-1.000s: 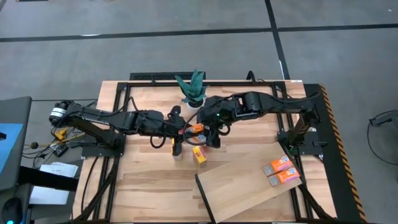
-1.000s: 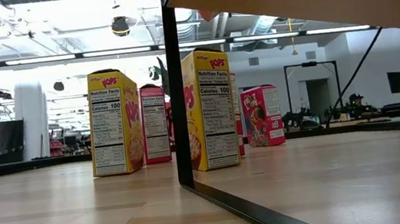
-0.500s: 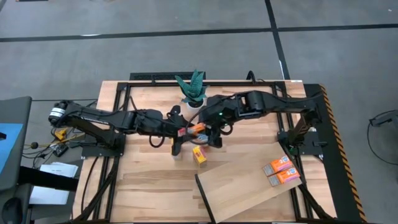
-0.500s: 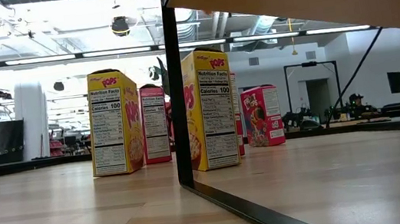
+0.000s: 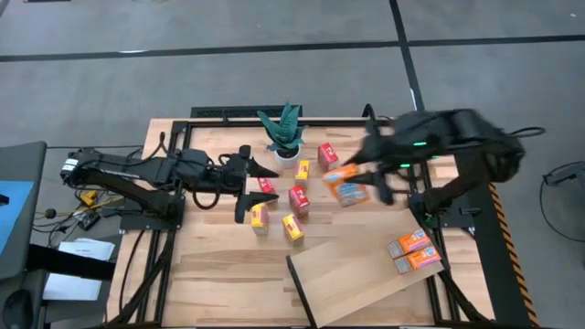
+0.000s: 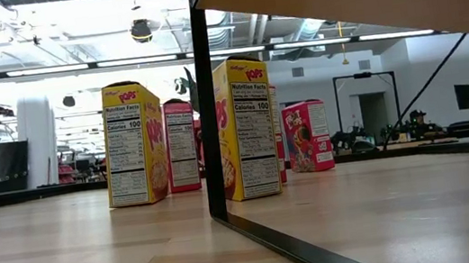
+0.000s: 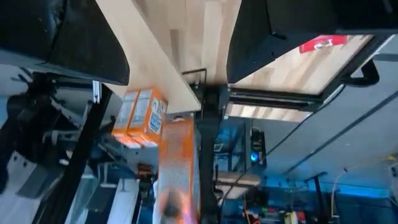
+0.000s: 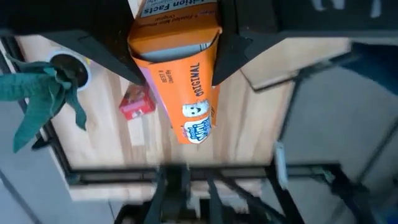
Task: Stack cereal on shelf
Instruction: Put the orange cereal box on the shelf aligned with the other orange cereal boxes
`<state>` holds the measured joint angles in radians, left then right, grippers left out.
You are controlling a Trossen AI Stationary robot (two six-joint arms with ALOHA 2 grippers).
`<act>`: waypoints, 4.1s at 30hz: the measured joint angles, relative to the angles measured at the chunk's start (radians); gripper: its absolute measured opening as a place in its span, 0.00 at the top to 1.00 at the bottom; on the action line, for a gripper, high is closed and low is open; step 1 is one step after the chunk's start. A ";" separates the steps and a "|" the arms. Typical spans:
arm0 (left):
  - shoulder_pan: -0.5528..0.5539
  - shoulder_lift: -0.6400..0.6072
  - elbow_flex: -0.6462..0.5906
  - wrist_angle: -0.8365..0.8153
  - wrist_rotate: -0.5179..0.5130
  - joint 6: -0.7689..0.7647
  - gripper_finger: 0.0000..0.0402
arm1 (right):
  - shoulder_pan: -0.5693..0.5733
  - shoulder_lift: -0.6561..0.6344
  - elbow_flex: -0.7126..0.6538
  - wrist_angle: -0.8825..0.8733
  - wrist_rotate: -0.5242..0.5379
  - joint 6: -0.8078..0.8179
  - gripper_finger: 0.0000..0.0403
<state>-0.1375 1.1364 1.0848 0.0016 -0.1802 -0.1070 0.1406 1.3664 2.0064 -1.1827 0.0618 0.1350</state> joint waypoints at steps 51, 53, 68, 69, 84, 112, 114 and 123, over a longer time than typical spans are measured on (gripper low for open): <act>0.004 0.114 0.000 0.051 -0.246 -0.224 0.35 | 0.579 -1.080 -1.172 0.364 0.367 0.329 0.53; 0.003 0.126 0.000 0.039 -0.246 -0.239 0.35 | 0.580 -1.070 -1.173 0.357 0.356 0.329 0.52; 0.004 0.141 0.000 0.147 -0.253 -0.231 0.35 | 0.582 -1.033 -1.181 0.366 0.358 0.291 0.54; 0.004 0.141 0.000 0.147 -0.253 -0.235 0.35 | 0.586 -1.033 -1.191 0.374 0.358 0.291 0.53; 0.004 0.141 0.000 0.148 -0.266 -0.243 0.35 | 0.743 -1.033 -1.263 0.436 0.521 0.318 0.54; 0.004 0.141 0.000 0.147 -0.271 -0.227 0.35 | 0.816 -1.034 -1.291 0.413 0.591 0.455 0.50; 0.004 0.141 0.000 0.147 -0.271 -0.227 0.35 | 0.815 -1.034 -1.291 0.412 0.591 0.436 0.51; 0.004 0.141 0.000 0.147 -0.271 -0.226 0.35 | 0.815 -1.032 -1.291 0.398 0.587 0.294 0.53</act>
<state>-0.1338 1.2778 1.0843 0.1482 -0.4511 -0.3332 0.9558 0.3346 0.7155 -0.7842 0.6491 0.4289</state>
